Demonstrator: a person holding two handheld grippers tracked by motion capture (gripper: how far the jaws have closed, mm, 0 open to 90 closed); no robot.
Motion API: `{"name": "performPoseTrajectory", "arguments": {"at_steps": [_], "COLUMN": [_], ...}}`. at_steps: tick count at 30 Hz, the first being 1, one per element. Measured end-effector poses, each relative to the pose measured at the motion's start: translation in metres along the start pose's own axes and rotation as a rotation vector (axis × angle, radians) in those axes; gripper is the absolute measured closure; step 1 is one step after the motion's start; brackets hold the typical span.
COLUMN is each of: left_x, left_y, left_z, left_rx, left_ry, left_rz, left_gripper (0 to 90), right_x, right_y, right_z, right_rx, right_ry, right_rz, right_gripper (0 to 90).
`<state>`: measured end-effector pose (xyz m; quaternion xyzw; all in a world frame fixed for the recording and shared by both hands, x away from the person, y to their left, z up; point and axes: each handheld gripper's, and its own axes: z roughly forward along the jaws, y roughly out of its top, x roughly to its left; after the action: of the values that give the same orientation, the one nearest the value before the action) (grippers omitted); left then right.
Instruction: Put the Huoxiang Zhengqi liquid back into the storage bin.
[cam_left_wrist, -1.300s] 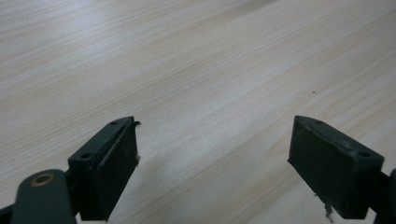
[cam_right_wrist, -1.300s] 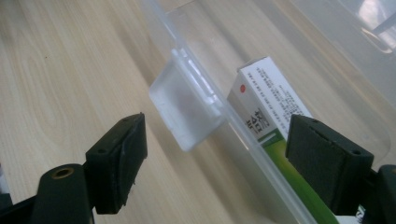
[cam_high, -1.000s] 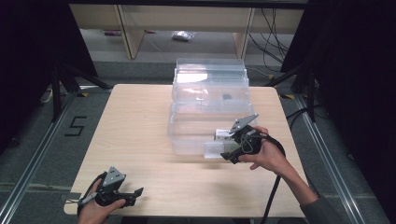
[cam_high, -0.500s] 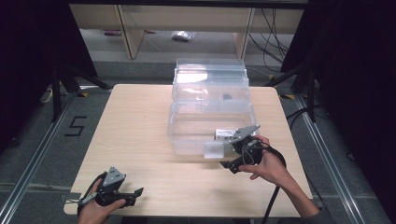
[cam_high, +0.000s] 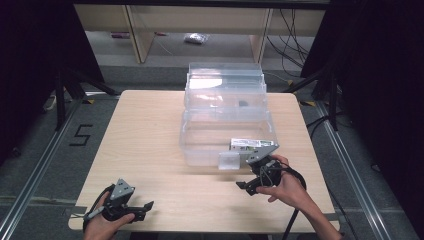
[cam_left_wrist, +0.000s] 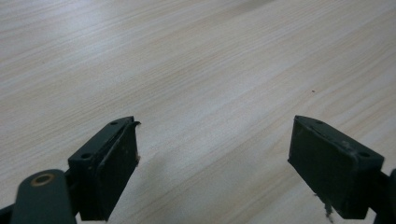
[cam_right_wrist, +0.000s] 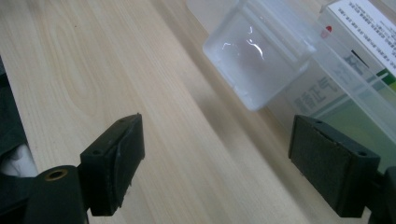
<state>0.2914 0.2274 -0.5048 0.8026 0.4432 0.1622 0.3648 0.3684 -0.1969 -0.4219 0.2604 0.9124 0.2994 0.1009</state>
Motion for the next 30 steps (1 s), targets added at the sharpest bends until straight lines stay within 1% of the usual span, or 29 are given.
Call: {"name": "performPoseTrajectory", "arguments": {"at_steps": [1, 2, 3, 4, 5, 6, 7, 8, 9, 12, 15, 16, 17, 18, 19, 20, 21, 22, 23, 24, 25, 27, 28, 29, 30], "left_x": [0.0, 0.001, 0.001, 0.0, 0.001, 0.001, 0.001, 0.001, 0.001, 0.001, 0.001, 0.001, 0.0, 0.001, 0.001, 0.001, 0.001, 0.001, 0.001, 0.001, 0.001, 0.001, 0.001, 0.002, 0.002], "left_y": [0.0, 0.0, 0.0, 0.0, 0.0, 0.0, 0.0, 0.0, 0.0, 0.0, 0.0, 0.0, 0.0, 0.0, 0.0, 0.0, 0.0, 0.0, 0.0, 0.0, 0.0, 0.0, 0.0, 0.0, 0.0], "left_z": [0.0, -0.001, 0.0, 0.0, 0.0, 0.0, 0.0, 0.0, -0.001, -0.001, 0.0, 0.0, 0.0, -0.001, 0.0, 0.0, 0.0, 0.0, 0.0, 0.0, 0.0, 0.0, 0.0, 0.0, 0.0], "left_rx": [0.001, 0.011, 0.008, 0.007, 0.011, 0.011, 0.012, 0.008, 0.017, 0.017, 0.009, 0.009, 0.003, 0.018, 0.01, 0.013, 0.013, 0.011, 0.01, 0.01, 0.01, 0.013, 0.016, 0.023, 0.023], "left_ry": [0.0, 0.002, 0.002, 0.004, 0.004, 0.004, 0.004, 0.005, 0.004, 0.004, 0.004, 0.004, 0.004, 0.003, 0.004, 0.003, 0.004, 0.004, 0.003, 0.003, 0.004, 0.003, 0.001, 0.0, 0.001], "left_rz": [-0.002, 0.012, 0.008, 0.007, 0.012, 0.009, 0.011, 0.006, 0.016, 0.017, 0.008, 0.008, 0.0, 0.018, 0.009, 0.01, 0.009, 0.007, 0.004, 0.004, 0.004, 0.007, 0.007, 0.011, 0.011], "left_gripper": [15.1, 15.1, 15.1, 15.1, 15.1, 15.1, 15.1, 15.1, 15.1, 15.1, 15.1, 15.1, 15.1, 15.1, 15.1, 15.1, 15.1, 15.1, 15.1, 15.1, 15.1, 15.1, 15.1, 15.1, 15.1], "right_x": [0.002, 0.001, 0.003, 0.002, 0.002, 0.001, 0.002, 0.002, 0.004, 0.006, 0.01, 0.01, 0.011, 0.011, 0.011, 0.013, 0.014, 0.015, 0.016, 0.016, 0.016, 0.017, 0.018, 0.018, 0.018], "right_y": [-0.002, -0.003, -0.005, -0.007, -0.008, -0.011, -0.013, -0.016, -0.02, -0.024, -0.029, -0.03, -0.031, -0.032, -0.033, -0.034, -0.036, -0.037, -0.04, -0.04, -0.041, -0.043, -0.045, -0.047, -0.048], "right_z": [-0.001, -0.001, 0.0, 0.001, 0.0, 0.0, 0.002, 0.001, 0.002, 0.002, 0.006, 0.006, 0.006, 0.008, 0.006, 0.006, 0.007, 0.007, 0.009, 0.009, 0.008, 0.009, 0.011, 0.011, 0.012], "right_rx": [0.002, -0.006, -0.017, -0.026, -0.022, -0.033, -0.048, -0.047, -0.058, -0.049, -0.071, -0.074, -0.067, -0.09, -0.086, -0.088, -0.105, -0.106, -0.122, -0.122, -0.104, -0.113, -0.126, -0.125, -0.138], "right_ry": [0.002, -0.003, -0.01, -0.006, -0.005, 0.001, -0.012, -0.013, -0.022, -0.023, -0.031, -0.032, -0.028, -0.034, -0.037, -0.057, -0.056, -0.051, -0.052, -0.052, -0.052, -0.057, -0.059, -0.059, -0.051], "right_rz": [0.026, 0.02, 0.046, 0.026, 0.024, 0.01, 0.019, 0.017, 0.036, 0.037, 0.044, 0.044, 0.041, 0.039, 0.041, 0.064, 0.08, 0.096, 0.087, 0.087, 0.09, 0.092, 0.093, 0.11, 0.099], "right_gripper": [19.4, 19.3, 19.3, 19.3, 19.3, 19.2, 19.2, 19.2, 19.1, 19.1, 19.1, 19.2, 19.2, 19.5, 19.7, 19.6, 19.7, 19.6, 19.6, 19.6, 19.6, 19.5, 19.5, 19.5, 19.5]}}
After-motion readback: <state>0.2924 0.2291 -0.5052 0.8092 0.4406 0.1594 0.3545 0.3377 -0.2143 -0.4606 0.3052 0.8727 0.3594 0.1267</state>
